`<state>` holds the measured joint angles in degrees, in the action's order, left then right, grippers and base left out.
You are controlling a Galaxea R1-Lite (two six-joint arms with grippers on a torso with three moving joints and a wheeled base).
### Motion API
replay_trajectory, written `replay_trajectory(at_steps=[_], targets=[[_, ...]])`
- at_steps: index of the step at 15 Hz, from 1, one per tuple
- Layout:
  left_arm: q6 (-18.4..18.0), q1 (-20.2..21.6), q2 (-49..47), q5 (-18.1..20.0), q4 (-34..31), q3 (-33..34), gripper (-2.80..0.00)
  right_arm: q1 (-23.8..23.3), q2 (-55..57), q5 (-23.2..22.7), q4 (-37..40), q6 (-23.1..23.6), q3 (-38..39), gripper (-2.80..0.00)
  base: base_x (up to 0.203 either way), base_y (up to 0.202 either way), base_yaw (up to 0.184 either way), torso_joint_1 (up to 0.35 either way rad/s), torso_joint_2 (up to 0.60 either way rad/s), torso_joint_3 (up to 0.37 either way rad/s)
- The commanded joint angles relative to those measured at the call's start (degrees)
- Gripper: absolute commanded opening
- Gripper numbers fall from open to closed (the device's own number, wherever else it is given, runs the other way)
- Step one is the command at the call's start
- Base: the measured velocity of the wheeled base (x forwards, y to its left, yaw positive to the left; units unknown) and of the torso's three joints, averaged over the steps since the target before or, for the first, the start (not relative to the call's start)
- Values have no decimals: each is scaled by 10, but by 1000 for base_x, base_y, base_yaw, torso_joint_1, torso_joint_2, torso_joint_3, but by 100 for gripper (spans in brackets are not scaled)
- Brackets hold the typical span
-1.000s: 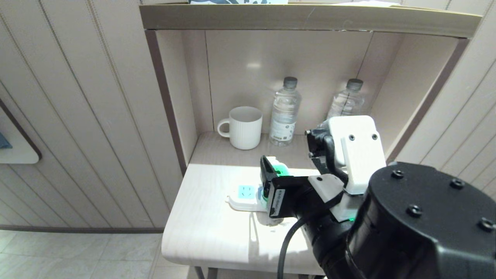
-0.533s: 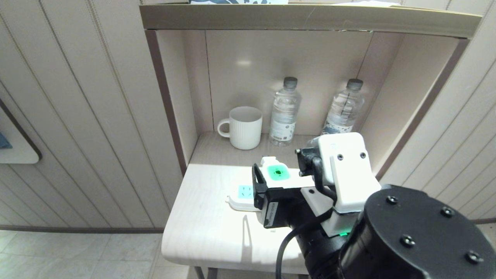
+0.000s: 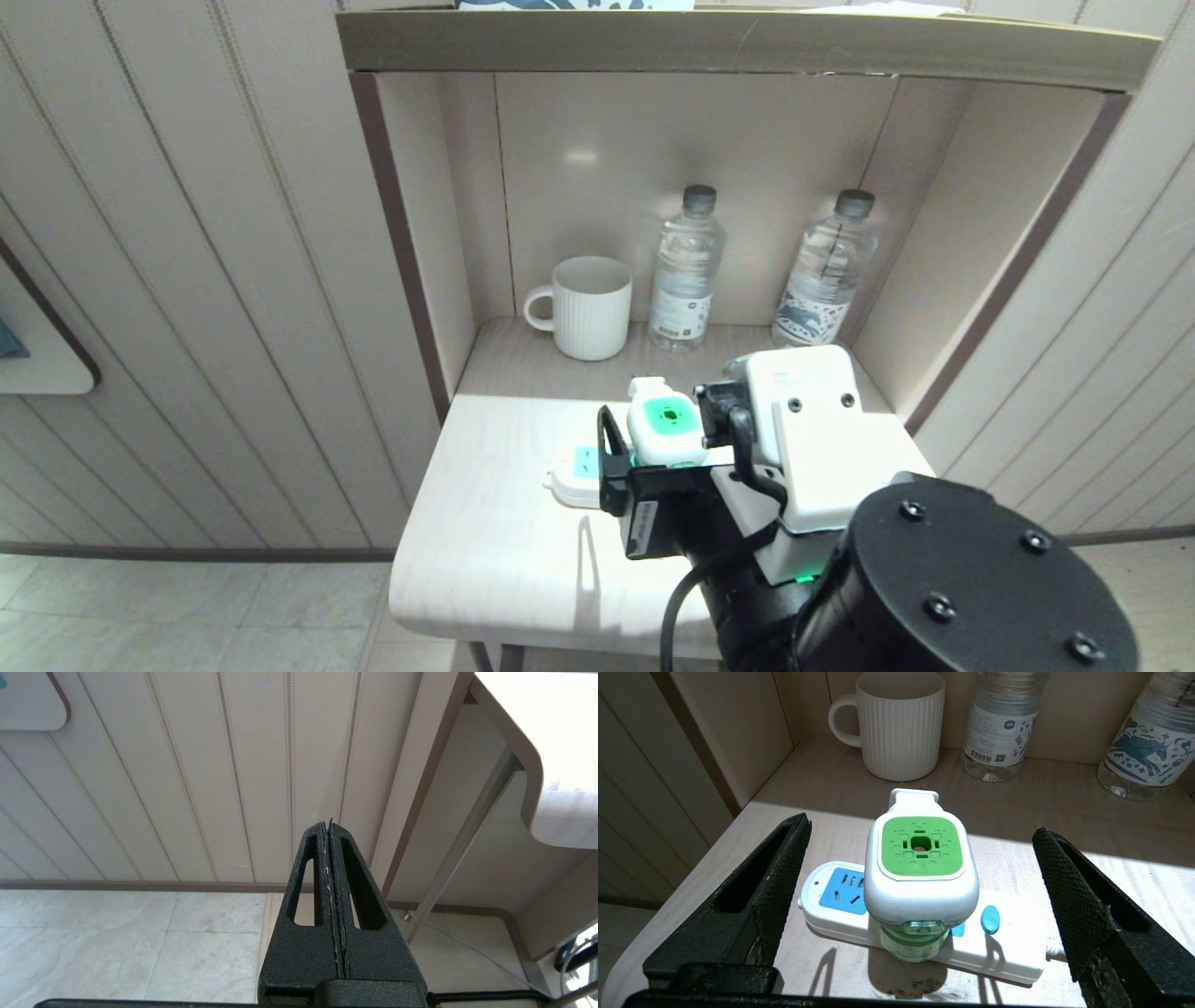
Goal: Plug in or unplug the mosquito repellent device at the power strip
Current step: Pick up the mosquito repellent liquid
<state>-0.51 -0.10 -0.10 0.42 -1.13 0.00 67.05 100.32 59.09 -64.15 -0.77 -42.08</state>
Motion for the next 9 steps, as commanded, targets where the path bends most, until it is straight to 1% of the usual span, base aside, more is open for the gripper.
replay_trajectory(at_steps=[1, 6, 9], targets=[[0, 0, -1, 0, 0, 0, -280, -2, 12, 3, -18, 1, 0, 0, 0, 0, 0, 0, 0, 0], [0, 0, -1, 0, 0, 0, -280, -10, 21, 2, -35, 14, 0, 0, 0, 0, 0, 0, 0, 0], [0, 0, -1, 0, 0, 0, -280, -10, 21, 2, -41, 36, 0, 0, 0, 0, 0, 0, 0, 0]])
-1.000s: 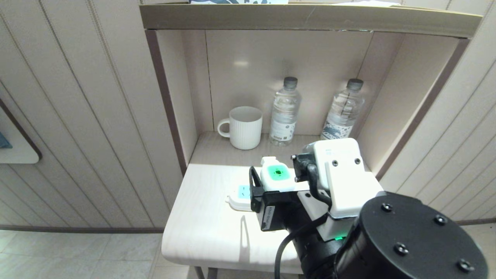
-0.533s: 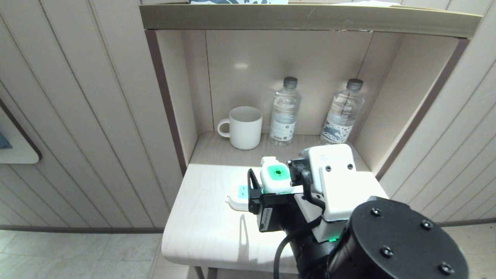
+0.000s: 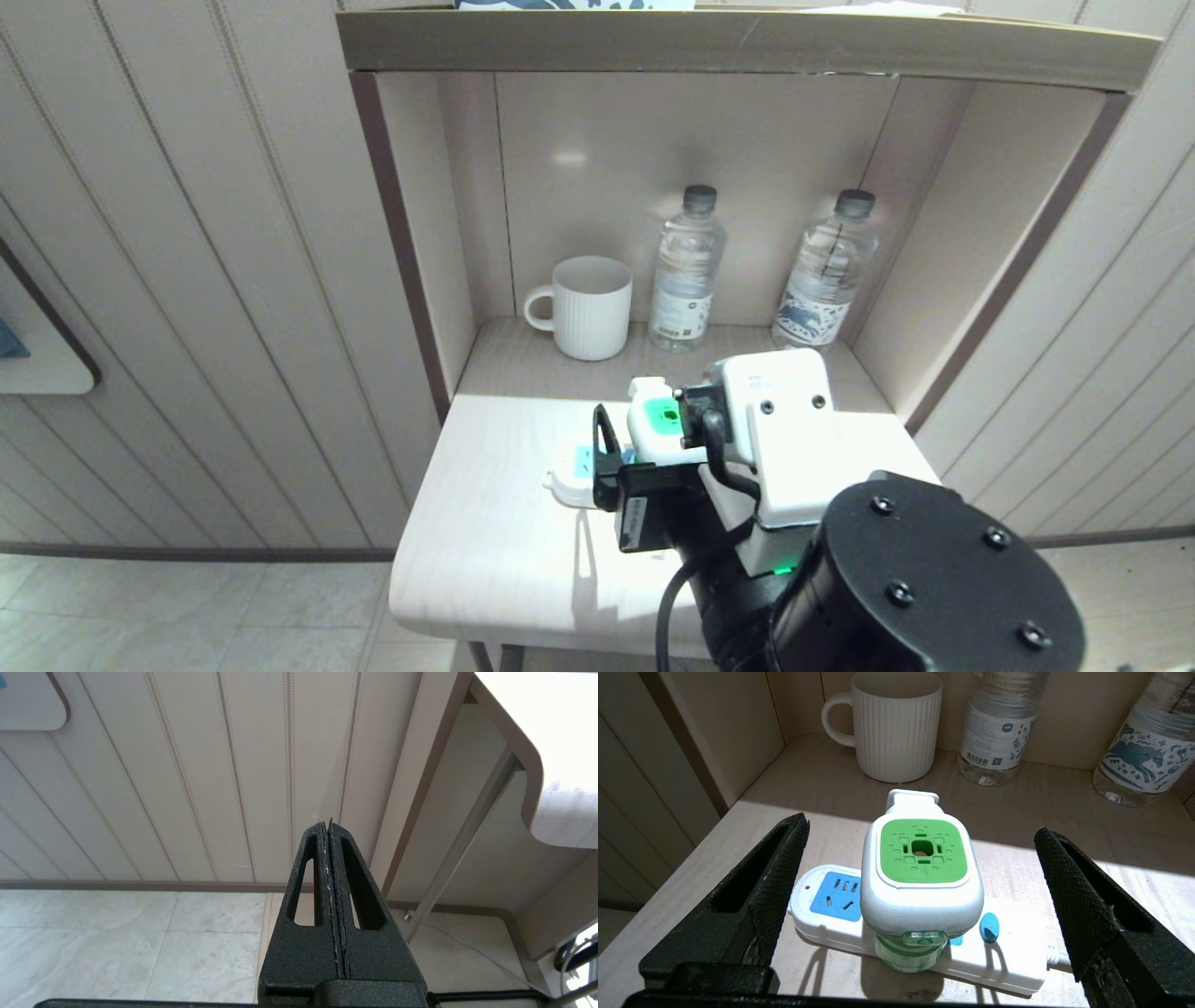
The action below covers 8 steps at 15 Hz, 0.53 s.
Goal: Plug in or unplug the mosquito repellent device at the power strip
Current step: Pick up the mosquito repellent liquid
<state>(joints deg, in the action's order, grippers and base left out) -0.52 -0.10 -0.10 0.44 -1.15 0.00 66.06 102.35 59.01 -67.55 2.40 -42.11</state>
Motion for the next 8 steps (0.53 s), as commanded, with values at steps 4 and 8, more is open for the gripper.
replay_trajectory(at_steps=[4, 8], targets=[[0, 0, -1, 0, 0, 0, -280, 0, 13, 3, -22, 17, 0, 0, 0, 0, 0, 0, 0, 0], [0, 0, -1, 0, 0, 0, -280, -4, 28, 2, -72, 43, 8, 0, 0, 0, 0, 0, 0, 0]])
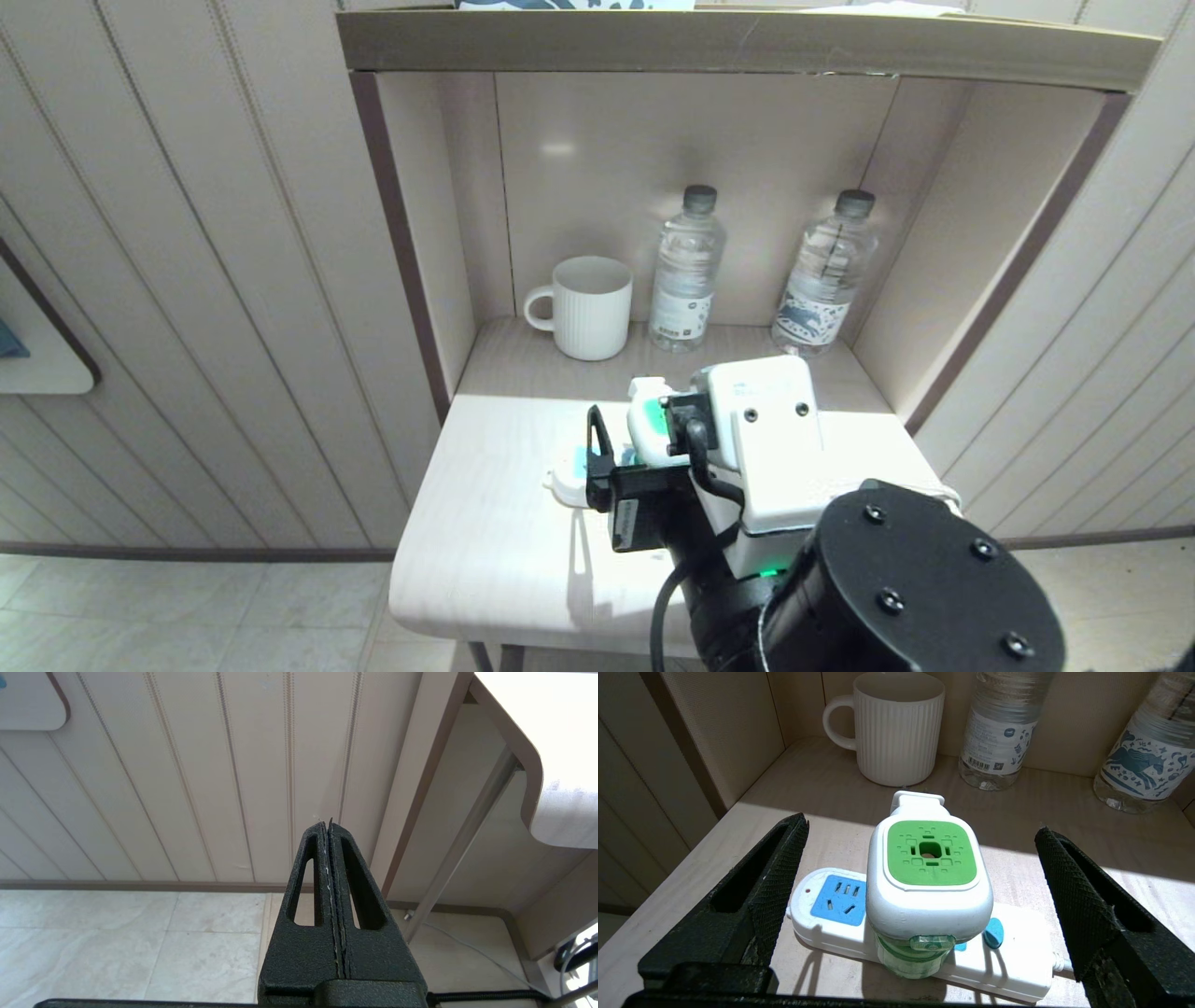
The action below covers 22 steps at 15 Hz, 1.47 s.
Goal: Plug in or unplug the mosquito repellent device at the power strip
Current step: Pick up the mosquito repellent liquid
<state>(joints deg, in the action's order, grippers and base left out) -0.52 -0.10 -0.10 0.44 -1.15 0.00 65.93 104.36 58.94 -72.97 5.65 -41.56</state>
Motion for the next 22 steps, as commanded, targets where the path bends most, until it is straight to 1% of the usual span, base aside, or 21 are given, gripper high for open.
replay_trajectory(at_steps=[1, 2, 5, 9, 18, 22], targets=[[0, 0, 0, 0, 0, 0, -280, -3, 10, 2, -36, 26, 2, 0, 0, 0, 0, 0, 0, 0], [0, 0, 0, 0, -1, 0, -280, -7, 14, 2, -48, 38, 2, 0, 0, 0, 0, 0, 0, 0], [0, 0, -1, 0, 0, 0, -280, -12, 19, -1, -52, 44, 5, 0, 0, 0, 0, 0, 0, 0], [0, 0, -1, 0, 0, 0, -280, -11, 31, -10, -74, 73, 8, 0, 0, 0, 0, 0, 0, 0], [0, 0, 0, 0, 0, 0, -280, -15, 34, -22, -69, 89, 8, 0, 0, 0, 0, 0, 0, 0], [0, 0, -1, 0, 0, 0, -280, -15, 34, -22, -71, 89, 7, 0, 0, 0, 0, 0, 0, 0]])
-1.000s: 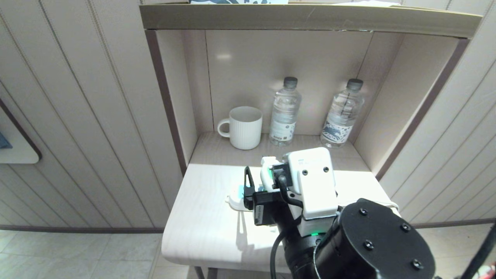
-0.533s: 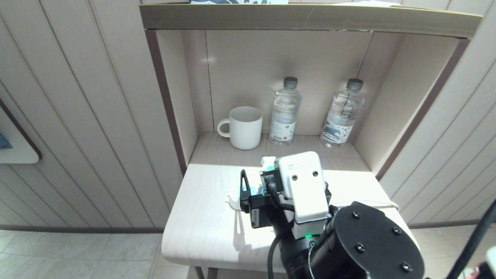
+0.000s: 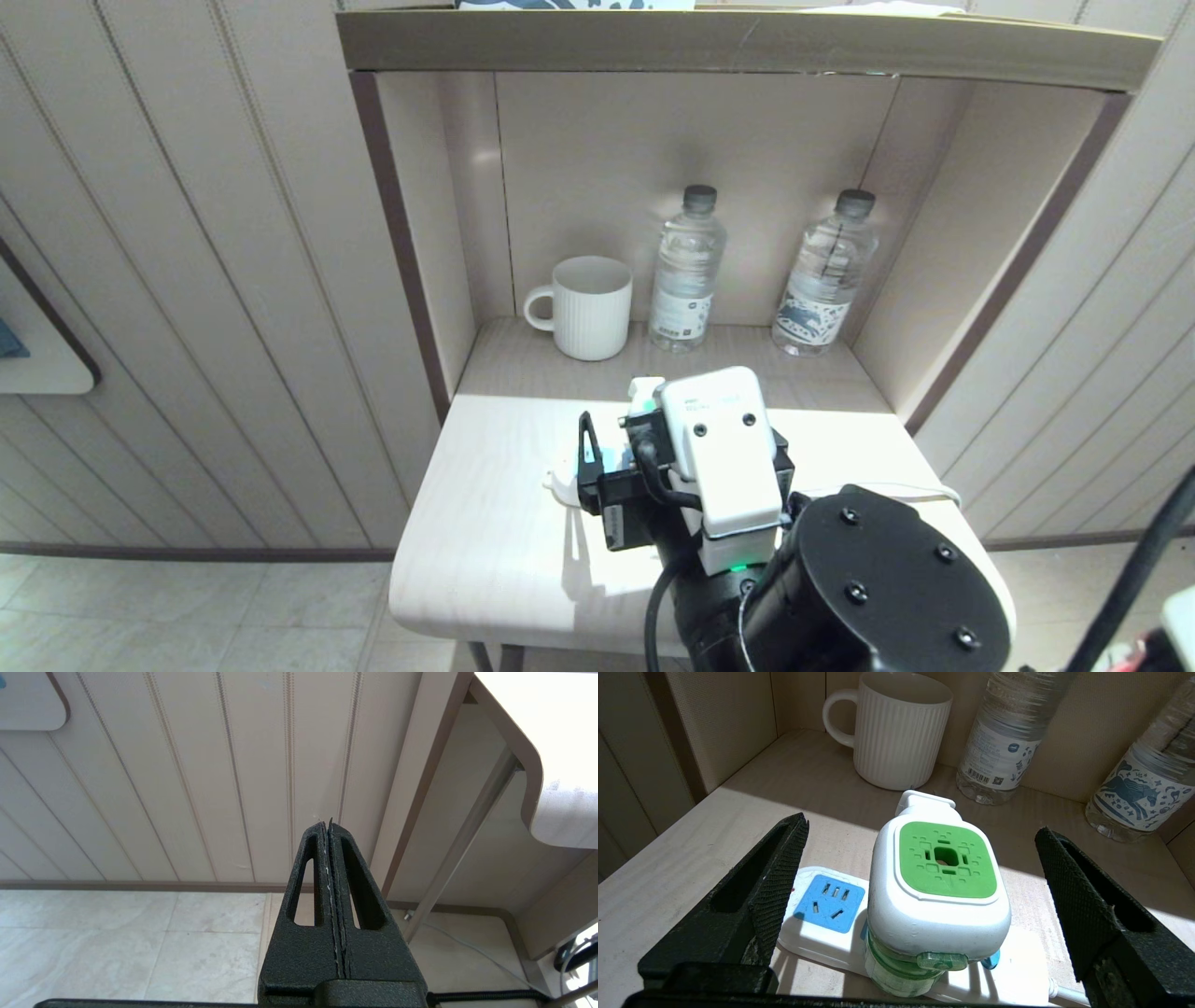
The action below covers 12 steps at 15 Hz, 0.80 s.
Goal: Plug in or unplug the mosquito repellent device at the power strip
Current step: Pick up the mosquito repellent liquid
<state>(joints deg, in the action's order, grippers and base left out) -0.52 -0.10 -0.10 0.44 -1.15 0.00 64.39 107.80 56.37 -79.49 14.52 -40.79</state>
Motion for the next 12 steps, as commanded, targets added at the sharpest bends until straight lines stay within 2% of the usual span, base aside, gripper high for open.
replay_trajectory(at_steps=[1, 12], targets=[[0, 0, -1, 0, -1, 0, -280, 0, 0, 3, -6, 0, -1, 0, 0, 0, 0, 0, 0, 0], [0, 0, -1, 0, 0, 0, -280, -5, 7, -2, -5, 3, -9, 0, 0, 0, 0, 0, 0, 0]])
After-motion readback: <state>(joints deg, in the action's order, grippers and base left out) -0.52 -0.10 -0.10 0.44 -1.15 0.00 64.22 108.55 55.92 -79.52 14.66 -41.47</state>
